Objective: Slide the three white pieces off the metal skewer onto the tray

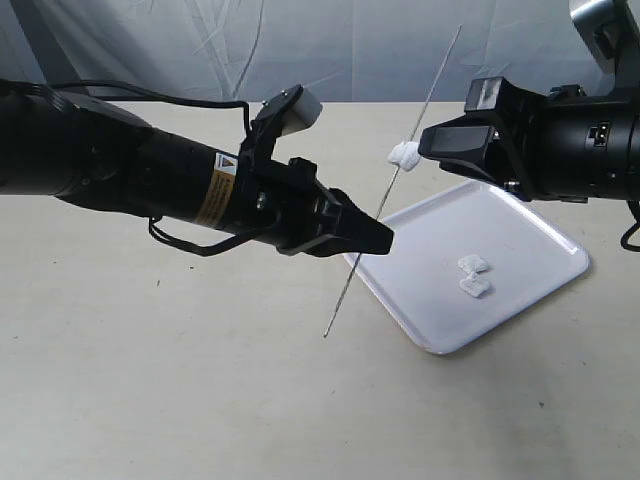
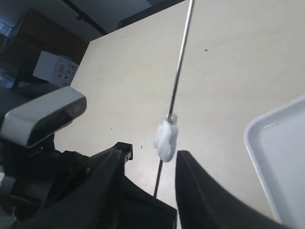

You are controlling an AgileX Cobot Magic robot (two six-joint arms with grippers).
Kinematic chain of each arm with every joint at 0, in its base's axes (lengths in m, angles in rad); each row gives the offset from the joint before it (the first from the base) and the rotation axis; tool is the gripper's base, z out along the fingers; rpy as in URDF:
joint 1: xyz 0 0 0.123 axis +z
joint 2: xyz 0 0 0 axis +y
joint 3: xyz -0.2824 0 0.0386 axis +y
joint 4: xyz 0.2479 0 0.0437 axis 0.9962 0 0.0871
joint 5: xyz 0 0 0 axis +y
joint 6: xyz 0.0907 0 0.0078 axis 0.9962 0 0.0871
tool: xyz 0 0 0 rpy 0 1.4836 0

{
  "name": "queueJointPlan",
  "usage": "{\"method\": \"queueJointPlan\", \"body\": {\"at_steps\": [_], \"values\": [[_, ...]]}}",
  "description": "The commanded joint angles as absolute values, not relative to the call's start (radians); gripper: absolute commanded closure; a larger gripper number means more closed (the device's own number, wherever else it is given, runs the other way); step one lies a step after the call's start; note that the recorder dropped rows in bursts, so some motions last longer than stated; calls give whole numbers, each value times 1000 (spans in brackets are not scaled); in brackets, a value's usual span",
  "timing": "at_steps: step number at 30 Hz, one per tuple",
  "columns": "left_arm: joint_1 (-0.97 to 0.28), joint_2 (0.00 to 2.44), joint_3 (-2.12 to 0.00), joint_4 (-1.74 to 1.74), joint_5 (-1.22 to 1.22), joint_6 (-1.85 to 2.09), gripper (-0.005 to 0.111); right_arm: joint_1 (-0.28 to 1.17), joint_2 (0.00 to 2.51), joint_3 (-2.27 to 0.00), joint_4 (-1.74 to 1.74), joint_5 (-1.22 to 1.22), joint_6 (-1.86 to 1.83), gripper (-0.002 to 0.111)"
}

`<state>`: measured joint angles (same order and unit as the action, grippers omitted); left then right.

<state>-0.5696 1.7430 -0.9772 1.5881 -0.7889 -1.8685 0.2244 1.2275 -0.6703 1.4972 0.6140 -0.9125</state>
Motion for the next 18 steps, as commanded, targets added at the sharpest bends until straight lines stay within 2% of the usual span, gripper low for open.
{"method": "queueJointPlan", "body": {"at_steps": [1,18], "values": [[-568,1733,-999,1540,-841,-1874,107,220,1220,-673,1507,615,-923,73],[-592,1733,-1015,1540,-880,-1889,107,220,1220,-673,1578,566,-946,75]]}}
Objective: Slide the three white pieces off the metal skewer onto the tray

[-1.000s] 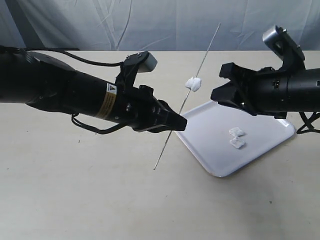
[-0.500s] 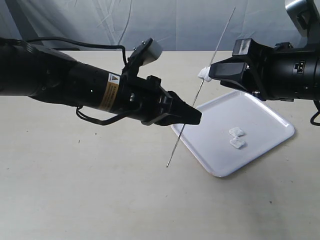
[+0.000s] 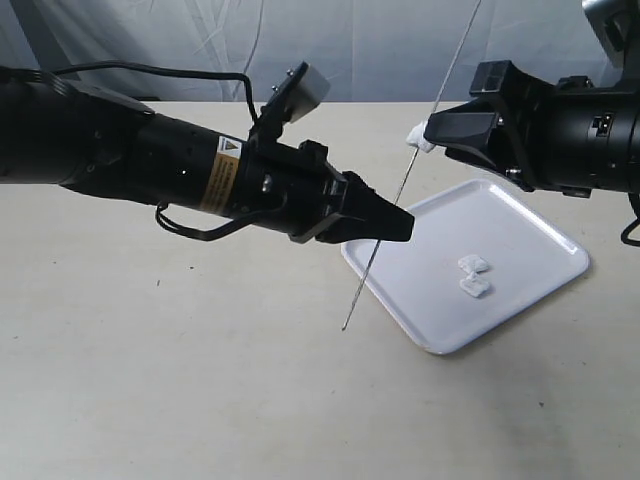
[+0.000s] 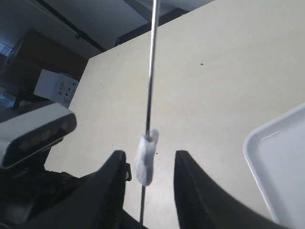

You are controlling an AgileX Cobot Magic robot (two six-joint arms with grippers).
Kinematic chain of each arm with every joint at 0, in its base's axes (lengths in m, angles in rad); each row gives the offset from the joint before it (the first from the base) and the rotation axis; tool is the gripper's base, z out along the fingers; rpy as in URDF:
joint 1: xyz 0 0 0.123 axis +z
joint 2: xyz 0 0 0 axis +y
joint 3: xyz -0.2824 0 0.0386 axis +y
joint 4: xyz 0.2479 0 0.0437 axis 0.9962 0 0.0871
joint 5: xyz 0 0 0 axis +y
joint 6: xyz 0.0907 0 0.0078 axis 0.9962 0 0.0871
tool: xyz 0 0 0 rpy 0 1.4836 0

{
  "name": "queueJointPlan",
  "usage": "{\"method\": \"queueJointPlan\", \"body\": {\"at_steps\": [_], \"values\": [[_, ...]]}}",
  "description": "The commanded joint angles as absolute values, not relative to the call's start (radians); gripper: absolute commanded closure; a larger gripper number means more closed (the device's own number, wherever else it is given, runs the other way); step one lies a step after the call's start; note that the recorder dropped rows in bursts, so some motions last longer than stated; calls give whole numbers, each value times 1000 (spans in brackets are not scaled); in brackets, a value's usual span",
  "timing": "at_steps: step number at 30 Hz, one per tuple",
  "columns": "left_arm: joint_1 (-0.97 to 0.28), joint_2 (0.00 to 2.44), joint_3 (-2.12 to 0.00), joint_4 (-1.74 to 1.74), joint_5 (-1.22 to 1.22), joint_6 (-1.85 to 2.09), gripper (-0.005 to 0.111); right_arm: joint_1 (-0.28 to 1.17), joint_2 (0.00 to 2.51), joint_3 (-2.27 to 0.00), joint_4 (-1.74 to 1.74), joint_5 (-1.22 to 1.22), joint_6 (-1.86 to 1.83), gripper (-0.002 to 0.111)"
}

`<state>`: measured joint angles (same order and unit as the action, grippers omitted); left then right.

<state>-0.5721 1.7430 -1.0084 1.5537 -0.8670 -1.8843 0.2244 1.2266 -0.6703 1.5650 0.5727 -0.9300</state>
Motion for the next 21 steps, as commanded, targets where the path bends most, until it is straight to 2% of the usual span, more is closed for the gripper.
{"method": "queueJointPlan", "body": {"at_steps": [1,21], "values": [[-597,1733,-1015,1540,-882,-1889,107,220,1220,-673,1578,566,-946,76],[-601,1733,-1015,1536,-829,-1885,107,220,1220,-673,1576,573,-948,76]]}}
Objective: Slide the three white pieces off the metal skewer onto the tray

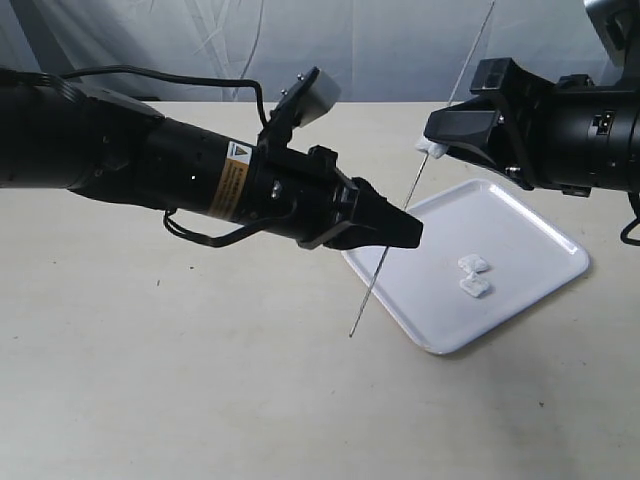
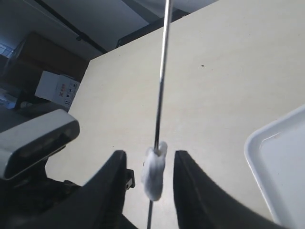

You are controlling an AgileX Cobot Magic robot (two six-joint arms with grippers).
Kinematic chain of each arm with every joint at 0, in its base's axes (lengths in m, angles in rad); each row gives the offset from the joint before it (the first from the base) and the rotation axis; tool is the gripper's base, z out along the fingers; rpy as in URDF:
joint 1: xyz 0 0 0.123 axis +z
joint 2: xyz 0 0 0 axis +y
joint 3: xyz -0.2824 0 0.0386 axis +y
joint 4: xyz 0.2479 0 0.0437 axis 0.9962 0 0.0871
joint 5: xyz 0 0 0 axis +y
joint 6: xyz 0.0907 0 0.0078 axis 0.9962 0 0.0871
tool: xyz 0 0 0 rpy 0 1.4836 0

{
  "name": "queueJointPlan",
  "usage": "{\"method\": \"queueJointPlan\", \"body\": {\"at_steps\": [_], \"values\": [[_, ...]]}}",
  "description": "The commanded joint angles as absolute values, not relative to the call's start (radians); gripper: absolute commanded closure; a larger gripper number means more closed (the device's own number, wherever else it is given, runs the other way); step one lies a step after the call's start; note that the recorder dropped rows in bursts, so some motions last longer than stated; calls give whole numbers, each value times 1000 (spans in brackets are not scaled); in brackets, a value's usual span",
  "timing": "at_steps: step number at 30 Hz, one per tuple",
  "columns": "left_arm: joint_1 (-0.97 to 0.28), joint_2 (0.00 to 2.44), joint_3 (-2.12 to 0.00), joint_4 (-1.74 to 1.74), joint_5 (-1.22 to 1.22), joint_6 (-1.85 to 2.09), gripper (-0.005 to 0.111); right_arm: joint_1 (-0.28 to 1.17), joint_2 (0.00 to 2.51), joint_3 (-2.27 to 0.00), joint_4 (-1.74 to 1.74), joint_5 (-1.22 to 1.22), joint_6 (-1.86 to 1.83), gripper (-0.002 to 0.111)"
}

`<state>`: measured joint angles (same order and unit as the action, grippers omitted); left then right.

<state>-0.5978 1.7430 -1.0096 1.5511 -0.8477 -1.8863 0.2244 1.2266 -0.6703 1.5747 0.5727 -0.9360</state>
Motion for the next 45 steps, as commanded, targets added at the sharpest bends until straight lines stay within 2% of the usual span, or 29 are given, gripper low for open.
{"method": "queueJointPlan", "body": {"at_steps": [1,4,9,11,20,24,45], "values": [[-601,1733,-1015,1536,-829,-1885,107,220,1220,-673,1576,575,-948,76],[-601,1733,-1015,1536,-830,-1882,107,220,1220,-673,1576,578,-948,78],[-601,1733,-1015,1533,-830,-1882,107,220,1220,-673,1576,586,-948,97],[-601,1733,-1015,1533,-830,-1882,107,220,1220,-673,1578,586,-948,100],[-601,1733,-1015,1533,-831,-1882,107,220,1220,-673,1578,565,-946,100],[-601,1733,-1015,1569,-838,-1884,107,220,1220,-673,1578,524,-946,109],[-601,1733,-1013,1744,-903,-1998,107,220,1220,-673,1603,366,-943,109]]}}
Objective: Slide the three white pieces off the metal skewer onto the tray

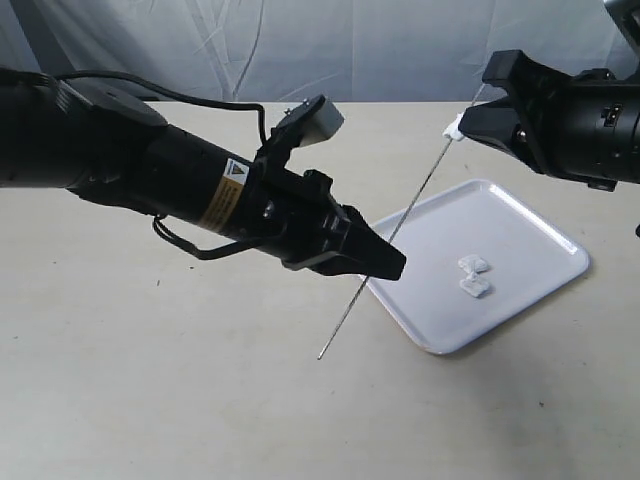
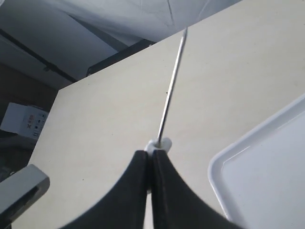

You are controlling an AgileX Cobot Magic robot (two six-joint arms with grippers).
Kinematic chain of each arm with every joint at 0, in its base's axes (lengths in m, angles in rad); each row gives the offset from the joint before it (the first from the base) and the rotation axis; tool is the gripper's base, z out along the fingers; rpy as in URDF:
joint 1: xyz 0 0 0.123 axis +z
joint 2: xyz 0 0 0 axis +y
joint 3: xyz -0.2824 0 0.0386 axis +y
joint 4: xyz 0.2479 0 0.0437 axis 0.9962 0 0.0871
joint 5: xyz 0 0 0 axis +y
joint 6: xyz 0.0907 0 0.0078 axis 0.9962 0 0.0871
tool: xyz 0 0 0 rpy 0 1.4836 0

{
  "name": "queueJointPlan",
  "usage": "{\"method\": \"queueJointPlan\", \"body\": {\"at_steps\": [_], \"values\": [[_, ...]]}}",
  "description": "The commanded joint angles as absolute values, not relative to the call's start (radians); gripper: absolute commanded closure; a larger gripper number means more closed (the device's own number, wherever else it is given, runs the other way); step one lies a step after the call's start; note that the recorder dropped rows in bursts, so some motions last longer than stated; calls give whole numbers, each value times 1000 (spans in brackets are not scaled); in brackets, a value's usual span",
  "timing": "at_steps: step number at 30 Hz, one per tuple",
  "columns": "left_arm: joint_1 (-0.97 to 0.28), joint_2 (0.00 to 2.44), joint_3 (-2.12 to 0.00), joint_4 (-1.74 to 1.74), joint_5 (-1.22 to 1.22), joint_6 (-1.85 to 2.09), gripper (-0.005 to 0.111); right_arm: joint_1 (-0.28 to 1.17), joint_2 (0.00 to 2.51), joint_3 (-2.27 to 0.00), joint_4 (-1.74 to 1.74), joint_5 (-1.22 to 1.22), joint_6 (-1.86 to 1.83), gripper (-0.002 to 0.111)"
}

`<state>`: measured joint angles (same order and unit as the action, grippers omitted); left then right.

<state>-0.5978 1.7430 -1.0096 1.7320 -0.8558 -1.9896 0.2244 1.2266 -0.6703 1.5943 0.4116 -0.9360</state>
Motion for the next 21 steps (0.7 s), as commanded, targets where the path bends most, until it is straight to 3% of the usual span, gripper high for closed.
{"method": "queueJointPlan", "body": {"at_steps": [1,21], "values": [[-601,1733,-1013,1744,-915,-2000,107,220,1220,-673,1603,357,-943,109],[-599,1733,-875,1744,-804,-1981,107,220,1220,-673,1597,163,-945,109]]}}
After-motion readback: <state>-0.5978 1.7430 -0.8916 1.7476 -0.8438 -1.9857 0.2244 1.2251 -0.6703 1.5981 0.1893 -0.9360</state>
